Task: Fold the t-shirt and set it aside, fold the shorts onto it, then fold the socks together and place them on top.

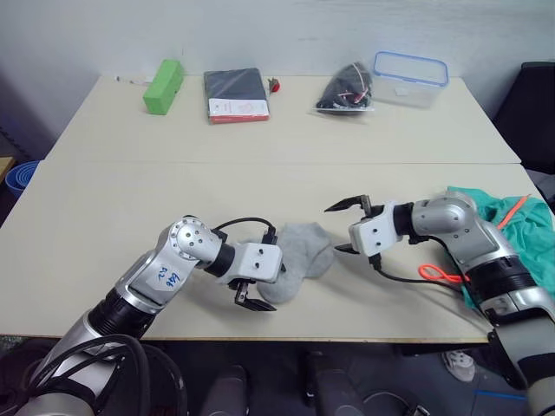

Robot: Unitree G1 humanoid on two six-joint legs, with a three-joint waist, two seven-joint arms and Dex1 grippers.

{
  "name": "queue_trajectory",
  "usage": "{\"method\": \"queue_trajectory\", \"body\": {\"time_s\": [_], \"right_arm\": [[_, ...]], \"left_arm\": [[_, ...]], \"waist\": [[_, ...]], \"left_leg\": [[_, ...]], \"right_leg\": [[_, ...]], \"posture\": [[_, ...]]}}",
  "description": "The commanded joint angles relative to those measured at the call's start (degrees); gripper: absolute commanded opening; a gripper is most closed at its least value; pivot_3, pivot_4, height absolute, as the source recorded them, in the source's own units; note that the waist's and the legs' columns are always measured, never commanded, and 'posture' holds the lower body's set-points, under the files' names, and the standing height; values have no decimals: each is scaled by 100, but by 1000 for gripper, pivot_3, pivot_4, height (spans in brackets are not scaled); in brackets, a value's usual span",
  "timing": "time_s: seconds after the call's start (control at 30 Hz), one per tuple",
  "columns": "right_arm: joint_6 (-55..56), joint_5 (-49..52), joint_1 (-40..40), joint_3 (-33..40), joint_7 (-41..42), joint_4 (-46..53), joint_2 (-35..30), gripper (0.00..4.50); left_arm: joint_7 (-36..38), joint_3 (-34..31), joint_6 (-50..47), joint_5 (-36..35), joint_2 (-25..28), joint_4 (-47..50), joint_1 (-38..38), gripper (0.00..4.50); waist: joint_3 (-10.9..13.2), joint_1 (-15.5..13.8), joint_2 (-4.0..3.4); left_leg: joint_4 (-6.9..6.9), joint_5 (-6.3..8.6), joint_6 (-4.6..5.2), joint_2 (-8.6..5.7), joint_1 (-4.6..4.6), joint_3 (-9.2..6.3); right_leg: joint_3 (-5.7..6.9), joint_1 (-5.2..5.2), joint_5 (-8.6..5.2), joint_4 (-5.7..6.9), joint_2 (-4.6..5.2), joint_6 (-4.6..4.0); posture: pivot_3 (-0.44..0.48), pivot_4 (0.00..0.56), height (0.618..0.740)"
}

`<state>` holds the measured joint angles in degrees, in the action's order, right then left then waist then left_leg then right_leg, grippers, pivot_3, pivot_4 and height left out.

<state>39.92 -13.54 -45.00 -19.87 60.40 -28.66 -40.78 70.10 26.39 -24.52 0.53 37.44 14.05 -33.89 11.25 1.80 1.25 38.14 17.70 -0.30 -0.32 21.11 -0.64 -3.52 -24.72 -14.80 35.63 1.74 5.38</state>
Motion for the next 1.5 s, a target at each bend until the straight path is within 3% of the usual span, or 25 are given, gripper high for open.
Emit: {"method": "queue_trajectory", "body": {"time_s": [0.03, 0.1, 0.17, 0.47, 0.53, 0.77, 0.93, 1.13, 1.3, 1.5], "right_arm": [[379, -244, -206, -90, -256, -346, 129, 4268], [495, -334, -277, -140, -344, -509, 190, 3878], [674, -456, -314, -222, -439, -672, 210, 3197], [753, -383, -364, -202, -478, -874, 300, 53], [746, -345, -381, -175, -464, -872, 291, 0], [618, 23, -346, -13, -204, -577, 57, 0], [-42, 683, -23, 191, 259, 382, -343, 0], [-1513, 1170, 940, 559, 348, 2274, -713, 0], [-2756, 833, 1886, 878, -259, 3684, -688, 0], [-3164, 25, 2784, 842, -881, 4445, -628, 0]], "left_arm": [[-127, 67, 69, 175, 12, -44, -22, 4188], [-180, 79, 69, 209, 3, -93, 12, 3775], [-229, 81, 81, 244, -10, -130, 56, 3290], [-285, -13, -188, 89, -62, 5, 162, 391], [-266, -39, -245, 39, -43, 56, 164, 29], [-129, -487, -704, -556, 15, 315, 42, 29], [211, -968, -1039, -1096, 399, 431, -170, 29], [642, -790, 627, -505, 1003, -981, -532, 29], [769, -495, 1873, -76, 596, -2720, -1257, 29], [995, -313, 2589, 146, 226, -3512, -1471, 29]], "waist": [[0, -2, 0], [0, -3, 0], [0, -2, 0], [0, 7, 0], [0, 4, 0], [0, 4, 0], [1, 0, -2], [1, -15, -2], [1, -47, -2], [1, -63, -1]], "left_leg": [[0, 0, 0, 0, 0, 0], [0, 0, 0, 0, 1, 0], [2, 0, 0, -1, -1, 0], [0, 0, -1, 1, 0, -1], [0, 0, -1, 1, 0, -1], [0, 0, -1, 1, 0, -1], [1, 0, -1, 2, 3, -5], [-1, -1, -3, 3, -1, -15], [5, -2, -4, -2, 4, -11], [5, 0, 0, -5, 17, -6]], "right_leg": [[0, 0, 0, -1, 0, 0], [0, 0, 0, 0, 2, 0], [0, 1, 0, 0, 3, 0], [-1, 0, 0, 5, 2, 0], [0, 1, 0, 11, 2, 0], [0, 0, 0, 13, 2, 0], [3, 0, 0, 15, 4, 0], [9, 2, -4, 4, 6, -8], [9, 0, -5, 7, 4, -9], [9, 0, -3, 8, 3, -5]], "posture": [[0, 150, 740], [0, 150, 740], [0, 150, 740], [0, 150, 740], [0, 150, 740], [0, 150, 740], [0, 150, 740], [0, 150, 740], [0, 150, 740], [0, 150, 740]]}}
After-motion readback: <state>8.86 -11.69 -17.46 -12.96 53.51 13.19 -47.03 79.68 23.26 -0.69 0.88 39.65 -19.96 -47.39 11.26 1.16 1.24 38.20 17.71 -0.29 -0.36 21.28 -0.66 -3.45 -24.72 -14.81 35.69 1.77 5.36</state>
